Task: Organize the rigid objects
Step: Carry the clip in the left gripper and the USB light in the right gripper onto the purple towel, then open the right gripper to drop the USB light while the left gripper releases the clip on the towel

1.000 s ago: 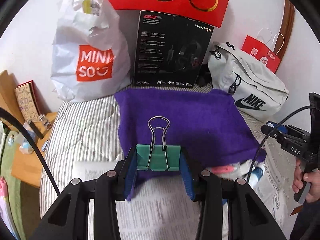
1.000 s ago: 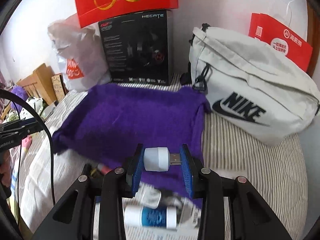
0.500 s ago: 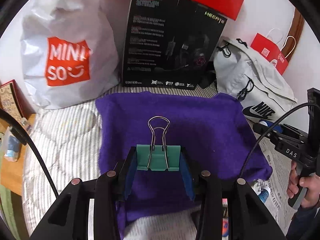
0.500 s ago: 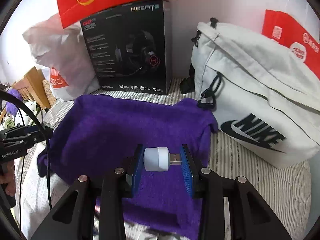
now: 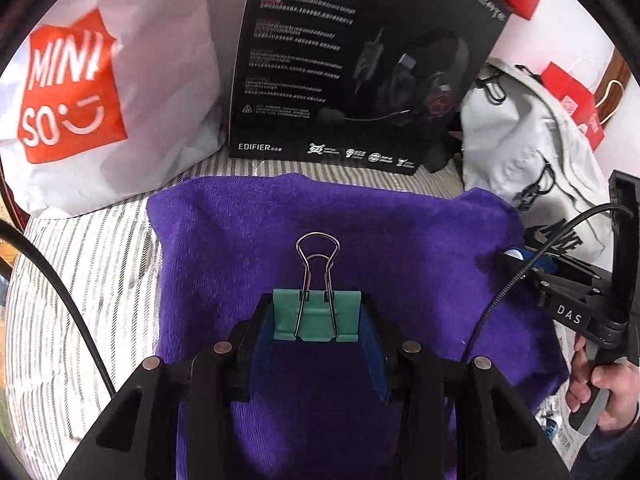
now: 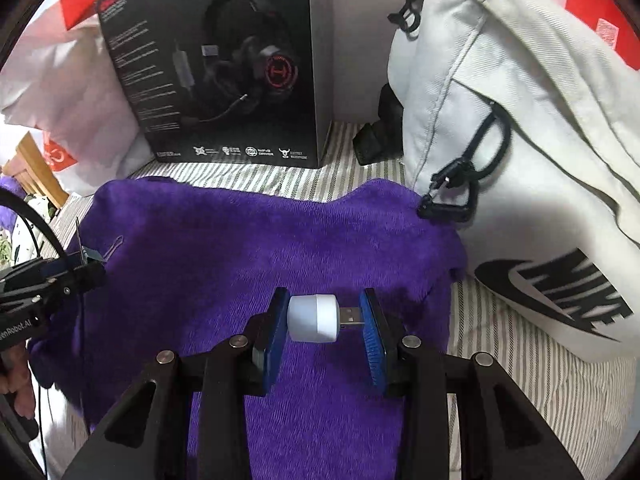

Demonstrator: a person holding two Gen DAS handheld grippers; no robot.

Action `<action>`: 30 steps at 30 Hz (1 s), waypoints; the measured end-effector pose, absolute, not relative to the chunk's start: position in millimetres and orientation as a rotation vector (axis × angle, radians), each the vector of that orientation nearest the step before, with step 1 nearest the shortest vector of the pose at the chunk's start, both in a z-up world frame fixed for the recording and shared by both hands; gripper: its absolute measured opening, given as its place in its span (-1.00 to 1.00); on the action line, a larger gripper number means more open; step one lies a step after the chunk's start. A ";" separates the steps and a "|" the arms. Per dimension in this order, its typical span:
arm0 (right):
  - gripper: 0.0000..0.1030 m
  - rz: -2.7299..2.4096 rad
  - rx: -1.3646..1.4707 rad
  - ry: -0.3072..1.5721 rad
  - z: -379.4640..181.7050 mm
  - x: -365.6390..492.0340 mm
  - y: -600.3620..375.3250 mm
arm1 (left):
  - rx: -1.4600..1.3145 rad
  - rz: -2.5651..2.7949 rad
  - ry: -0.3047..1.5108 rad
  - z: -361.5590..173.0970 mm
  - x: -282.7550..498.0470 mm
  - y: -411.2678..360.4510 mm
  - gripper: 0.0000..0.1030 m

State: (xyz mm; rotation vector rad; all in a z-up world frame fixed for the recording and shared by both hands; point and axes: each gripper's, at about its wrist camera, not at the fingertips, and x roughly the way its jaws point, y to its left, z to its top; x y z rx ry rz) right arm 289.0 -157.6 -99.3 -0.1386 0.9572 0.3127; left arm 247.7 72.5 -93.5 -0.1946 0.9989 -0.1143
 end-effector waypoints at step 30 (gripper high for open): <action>0.40 0.330 -0.134 1.049 -123.9 308.1 -159.0 | -0.059 -0.094 1.086 -108.1 256.6 51.9 0.19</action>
